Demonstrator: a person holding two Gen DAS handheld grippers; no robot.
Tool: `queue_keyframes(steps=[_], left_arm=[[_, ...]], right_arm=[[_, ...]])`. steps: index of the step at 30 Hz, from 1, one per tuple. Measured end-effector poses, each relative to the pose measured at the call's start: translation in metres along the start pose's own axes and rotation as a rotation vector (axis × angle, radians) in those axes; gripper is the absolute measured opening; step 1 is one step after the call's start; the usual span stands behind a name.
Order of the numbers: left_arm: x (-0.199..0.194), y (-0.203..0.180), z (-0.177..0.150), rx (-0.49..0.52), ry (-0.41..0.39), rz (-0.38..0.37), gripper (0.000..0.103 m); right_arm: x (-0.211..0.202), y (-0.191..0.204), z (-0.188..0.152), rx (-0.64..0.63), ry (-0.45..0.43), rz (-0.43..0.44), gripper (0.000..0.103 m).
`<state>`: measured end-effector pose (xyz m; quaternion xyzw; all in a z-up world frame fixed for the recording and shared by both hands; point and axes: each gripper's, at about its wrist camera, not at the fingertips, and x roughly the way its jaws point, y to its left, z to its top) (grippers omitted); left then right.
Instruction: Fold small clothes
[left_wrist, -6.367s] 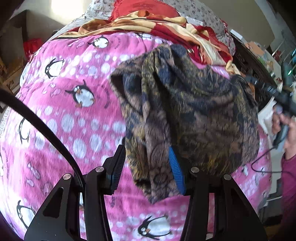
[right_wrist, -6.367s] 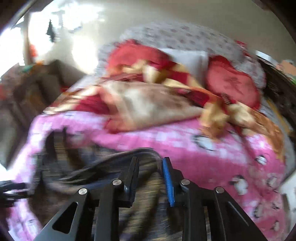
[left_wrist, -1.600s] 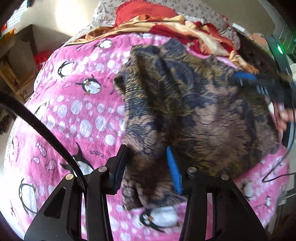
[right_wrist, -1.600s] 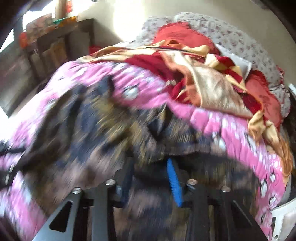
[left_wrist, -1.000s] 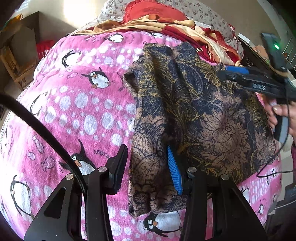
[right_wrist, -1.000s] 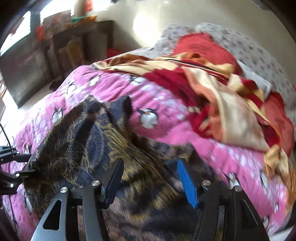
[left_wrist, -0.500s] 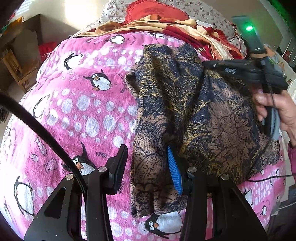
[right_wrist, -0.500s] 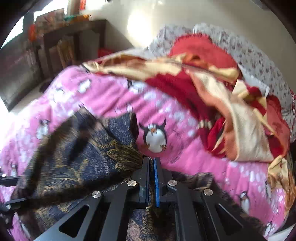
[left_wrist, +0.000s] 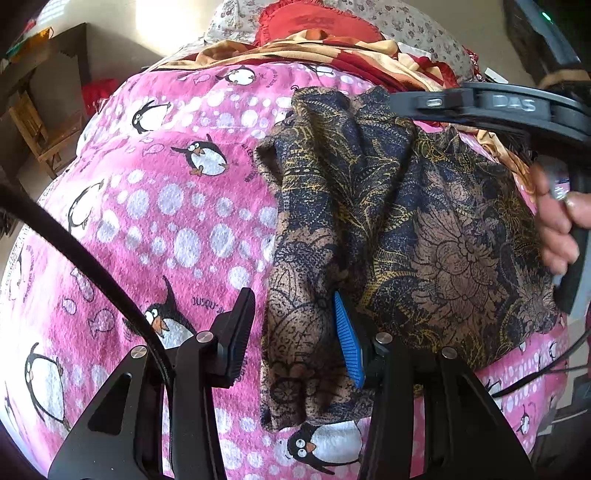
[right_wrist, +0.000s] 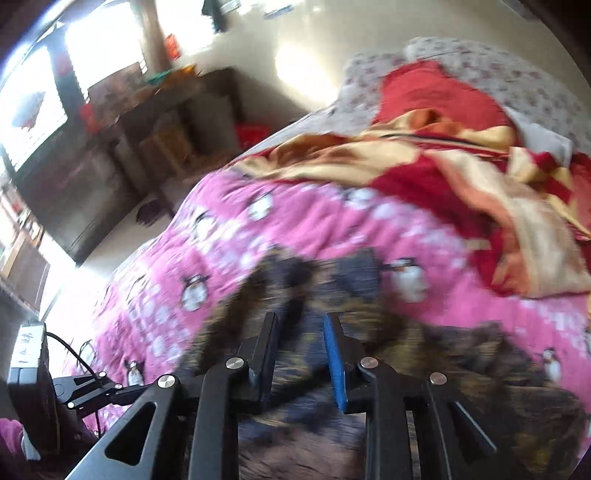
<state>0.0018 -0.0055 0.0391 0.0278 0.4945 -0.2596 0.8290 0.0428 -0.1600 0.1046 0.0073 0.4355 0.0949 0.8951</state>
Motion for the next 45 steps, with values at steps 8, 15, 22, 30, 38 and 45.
queue_keyframes(steps=[8,15,22,30,38,45], left_arm=[[0.001,0.006,0.001,-0.015,0.011,-0.02,0.045],[0.001,0.014,0.0,-0.042,0.014,-0.048,0.051],[-0.003,0.015,-0.003,-0.055,0.012,-0.052,0.051],[-0.01,0.019,-0.007,-0.074,0.014,-0.058,0.051],[-0.016,0.028,-0.01,-0.111,0.012,-0.088,0.051],[-0.026,0.048,-0.012,-0.212,0.007,-0.179,0.069]], right_arm=[[0.073,0.025,0.005,0.041,0.086,-0.011,0.024],[0.081,0.025,0.006,0.078,0.108,-0.015,0.036],[0.069,0.046,0.003,-0.001,0.097,-0.067,0.039],[0.059,0.058,0.005,-0.037,0.083,-0.087,0.042],[0.056,0.059,0.004,-0.027,0.092,-0.087,0.043],[0.048,0.044,0.007,0.078,0.081,-0.026,0.066]])
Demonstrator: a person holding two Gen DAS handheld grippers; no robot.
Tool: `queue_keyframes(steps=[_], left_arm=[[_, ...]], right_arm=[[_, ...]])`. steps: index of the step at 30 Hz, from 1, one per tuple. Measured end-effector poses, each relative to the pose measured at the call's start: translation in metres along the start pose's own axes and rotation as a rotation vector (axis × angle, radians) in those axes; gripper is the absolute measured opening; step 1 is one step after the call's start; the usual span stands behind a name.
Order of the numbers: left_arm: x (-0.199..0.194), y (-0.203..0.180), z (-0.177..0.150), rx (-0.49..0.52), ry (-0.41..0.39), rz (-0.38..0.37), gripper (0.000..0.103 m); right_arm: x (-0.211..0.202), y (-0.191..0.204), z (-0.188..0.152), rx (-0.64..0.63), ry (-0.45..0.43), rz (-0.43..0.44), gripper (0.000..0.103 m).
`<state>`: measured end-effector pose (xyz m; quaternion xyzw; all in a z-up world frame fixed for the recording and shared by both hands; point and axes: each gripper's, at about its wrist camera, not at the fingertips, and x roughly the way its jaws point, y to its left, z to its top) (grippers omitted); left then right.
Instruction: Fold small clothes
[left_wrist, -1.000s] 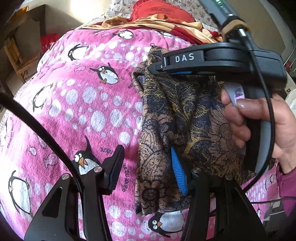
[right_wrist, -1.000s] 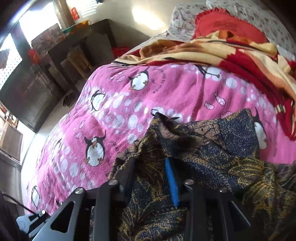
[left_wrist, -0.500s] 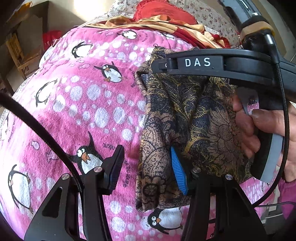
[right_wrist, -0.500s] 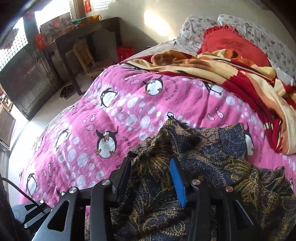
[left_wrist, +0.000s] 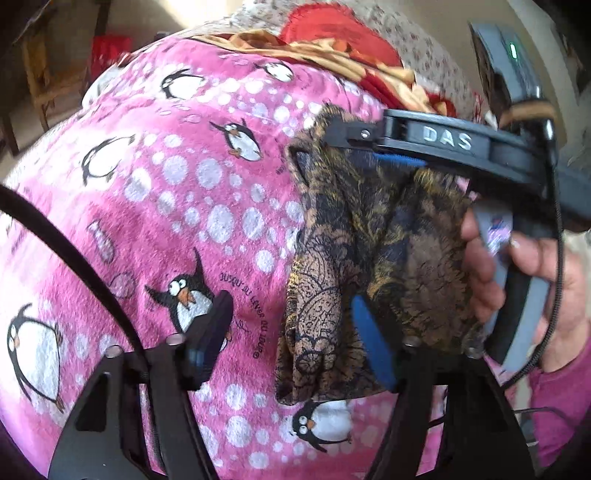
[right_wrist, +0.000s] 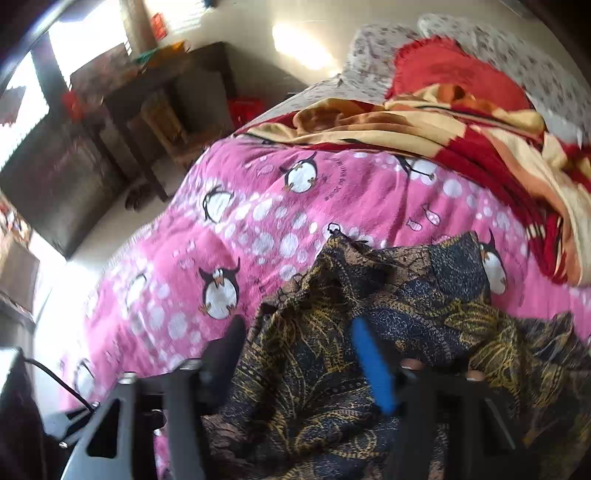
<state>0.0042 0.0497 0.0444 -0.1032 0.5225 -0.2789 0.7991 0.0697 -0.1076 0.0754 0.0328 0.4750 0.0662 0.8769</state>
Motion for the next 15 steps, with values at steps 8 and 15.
queue_keyframes(steps=[8,15], left_arm=[[0.002,-0.001,-0.003,0.023,0.007,0.026,0.069],[0.003,-0.003,0.0,0.058,0.011,0.027,0.069]], right_arm=[[0.042,0.023,-0.002,-0.042,0.12,-0.075,0.068],[0.039,0.019,-0.007,-0.104,0.086,-0.089,0.015]])
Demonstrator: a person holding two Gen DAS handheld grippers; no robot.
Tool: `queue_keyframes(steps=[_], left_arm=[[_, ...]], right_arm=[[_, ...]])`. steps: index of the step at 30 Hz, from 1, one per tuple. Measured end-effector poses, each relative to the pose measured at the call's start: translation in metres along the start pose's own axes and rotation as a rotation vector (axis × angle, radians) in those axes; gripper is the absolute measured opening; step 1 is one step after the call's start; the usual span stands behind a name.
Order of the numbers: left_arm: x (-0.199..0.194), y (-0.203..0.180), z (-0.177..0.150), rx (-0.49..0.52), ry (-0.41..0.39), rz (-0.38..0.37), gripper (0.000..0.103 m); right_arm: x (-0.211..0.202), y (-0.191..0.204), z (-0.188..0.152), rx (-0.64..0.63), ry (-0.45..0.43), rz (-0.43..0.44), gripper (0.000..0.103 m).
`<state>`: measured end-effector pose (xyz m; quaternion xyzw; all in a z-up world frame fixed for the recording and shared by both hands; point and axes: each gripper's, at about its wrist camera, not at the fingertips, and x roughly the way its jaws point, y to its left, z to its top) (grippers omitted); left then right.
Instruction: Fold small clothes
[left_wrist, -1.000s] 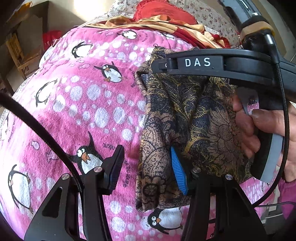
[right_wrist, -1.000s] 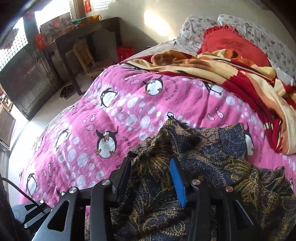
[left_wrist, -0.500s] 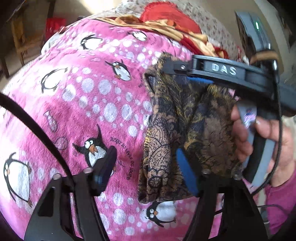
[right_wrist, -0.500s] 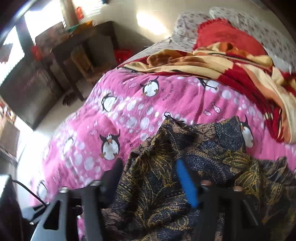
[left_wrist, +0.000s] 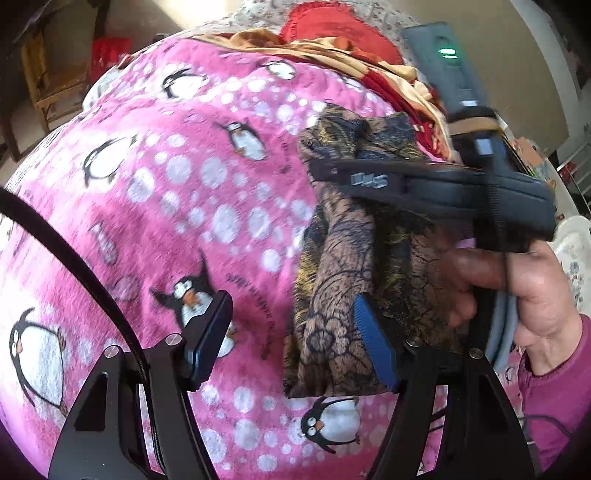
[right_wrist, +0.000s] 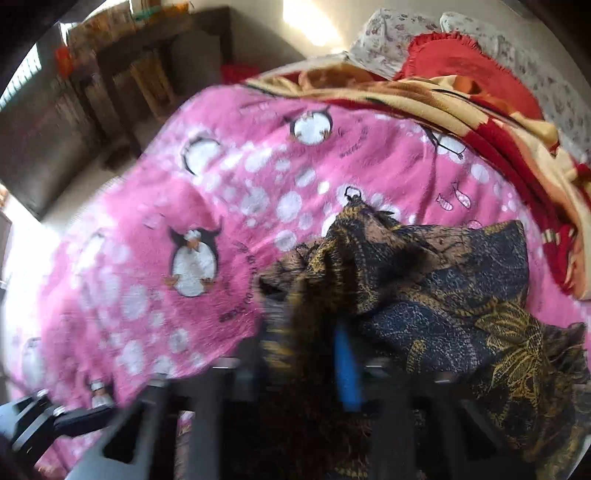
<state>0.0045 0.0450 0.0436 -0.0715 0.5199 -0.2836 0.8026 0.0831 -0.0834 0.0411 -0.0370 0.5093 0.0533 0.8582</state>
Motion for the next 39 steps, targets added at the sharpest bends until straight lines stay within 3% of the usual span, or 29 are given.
queue_keyframes(steps=[4,9,12,15,17,18,21,22,26,27,28,31,33,34,39], left_arm=[[0.005,-0.02,0.01,0.086,-0.032,-0.025,0.069],[0.029,-0.039,0.019,0.099,-0.008,-0.087,0.069],[0.031,-0.041,0.017,0.092,-0.006,-0.113,0.04],[0.021,-0.041,0.016,0.099,-0.036,-0.135,0.028],[0.016,-0.045,0.014,0.125,-0.046,-0.132,0.027],[0.014,-0.047,0.014,0.137,-0.045,-0.131,0.027],[0.011,-0.051,0.013,0.15,-0.045,-0.14,0.027],[0.011,-0.052,0.013,0.15,-0.047,-0.142,0.027],[0.008,-0.043,0.011,0.126,-0.044,-0.144,0.027],[0.007,-0.039,0.009,0.12,-0.041,-0.135,0.027],[0.005,-0.035,0.007,0.117,-0.037,-0.118,0.027],[-0.002,-0.026,0.001,0.118,-0.041,-0.07,0.033],[-0.005,-0.018,-0.004,0.115,-0.048,-0.037,0.061],[-0.006,-0.015,-0.006,0.11,-0.058,-0.025,0.064],[0.004,-0.022,-0.009,0.114,-0.043,-0.059,0.064]], right_arm=[[-0.035,-0.029,-0.008,0.096,-0.071,0.147,0.012],[-0.058,-0.053,-0.013,0.195,-0.096,0.247,0.012],[-0.064,-0.058,-0.014,0.212,-0.104,0.267,0.012],[-0.065,-0.064,-0.016,0.213,-0.102,0.241,0.012],[-0.059,-0.065,-0.015,0.217,-0.085,0.228,0.012],[-0.055,-0.063,-0.014,0.218,-0.072,0.222,0.017],[-0.044,-0.053,-0.005,0.206,-0.057,0.181,0.06],[-0.04,-0.045,-0.001,0.191,-0.057,0.183,0.063],[-0.015,-0.028,0.011,0.133,0.011,0.119,0.063],[-0.007,-0.025,0.011,0.115,0.032,0.089,0.058],[-0.002,-0.026,0.011,0.106,0.043,0.063,0.039],[-0.01,-0.038,0.005,0.154,0.014,0.101,0.022],[-0.023,-0.045,-0.001,0.164,-0.015,0.139,0.02],[-0.031,-0.048,-0.003,0.163,-0.035,0.154,0.02],[-0.063,-0.063,-0.011,0.185,-0.109,0.192,0.02]])
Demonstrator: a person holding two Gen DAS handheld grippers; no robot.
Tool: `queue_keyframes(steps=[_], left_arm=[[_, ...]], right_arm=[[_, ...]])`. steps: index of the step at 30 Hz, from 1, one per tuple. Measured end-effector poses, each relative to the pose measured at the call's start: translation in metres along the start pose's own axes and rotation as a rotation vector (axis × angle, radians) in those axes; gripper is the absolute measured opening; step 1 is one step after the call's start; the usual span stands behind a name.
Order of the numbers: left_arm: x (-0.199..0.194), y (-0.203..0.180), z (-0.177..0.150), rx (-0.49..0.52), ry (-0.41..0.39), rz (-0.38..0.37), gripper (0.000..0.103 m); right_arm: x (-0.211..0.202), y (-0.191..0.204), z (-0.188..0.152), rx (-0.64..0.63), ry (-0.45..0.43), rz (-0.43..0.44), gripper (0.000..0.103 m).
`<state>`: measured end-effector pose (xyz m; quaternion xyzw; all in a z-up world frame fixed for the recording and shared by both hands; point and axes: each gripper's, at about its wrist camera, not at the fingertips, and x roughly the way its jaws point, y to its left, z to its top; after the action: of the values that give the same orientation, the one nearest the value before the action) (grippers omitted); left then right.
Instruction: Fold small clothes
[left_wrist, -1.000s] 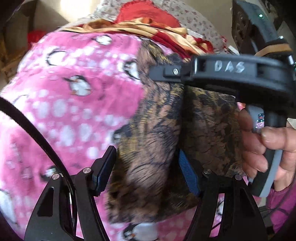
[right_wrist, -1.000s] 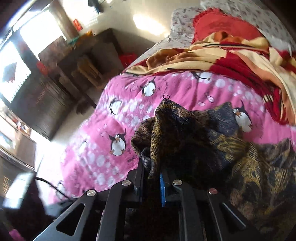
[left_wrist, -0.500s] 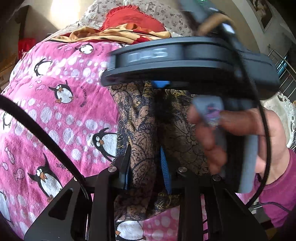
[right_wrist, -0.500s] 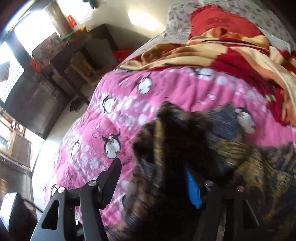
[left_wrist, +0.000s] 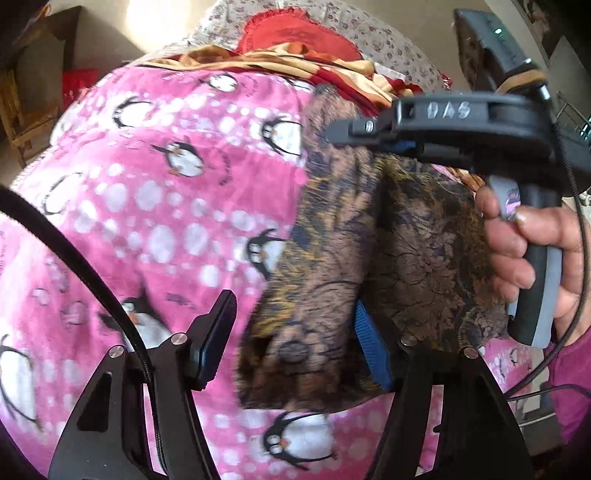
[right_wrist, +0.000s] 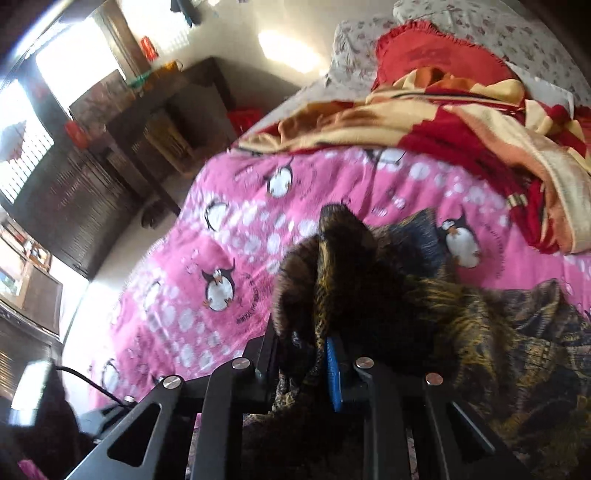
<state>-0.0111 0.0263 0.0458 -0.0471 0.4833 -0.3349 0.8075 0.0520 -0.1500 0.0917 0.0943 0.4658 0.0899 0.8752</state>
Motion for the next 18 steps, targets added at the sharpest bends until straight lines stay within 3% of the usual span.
queue_keyframes(steps=[5,8,11,12,14,15,18], left_arm=[[0.018,-0.009,0.006,-0.002,0.069,-0.02,0.063],[0.015,-0.011,0.009,-0.015,0.064,-0.034,0.059],[0.014,-0.019,0.008,0.032,0.065,-0.003,0.055],[0.016,-0.02,0.008,0.038,0.07,0.0,0.055],[0.02,-0.023,0.006,0.043,0.079,0.0,0.055],[0.021,-0.023,0.007,0.044,0.078,0.001,0.055],[0.022,-0.02,0.008,0.031,0.076,0.022,0.055]], right_arm=[[-0.016,-0.01,-0.001,0.033,-0.024,0.034,0.014],[-0.009,-0.015,0.002,0.061,-0.002,0.041,0.014],[-0.002,-0.01,0.005,0.068,-0.003,0.058,0.014],[0.003,-0.008,0.007,0.072,0.005,0.057,0.017],[0.012,-0.004,0.009,0.076,0.027,0.046,0.04],[0.018,-0.002,0.009,0.08,0.038,0.045,0.059],[0.04,0.011,0.011,0.067,0.086,0.041,0.063]])
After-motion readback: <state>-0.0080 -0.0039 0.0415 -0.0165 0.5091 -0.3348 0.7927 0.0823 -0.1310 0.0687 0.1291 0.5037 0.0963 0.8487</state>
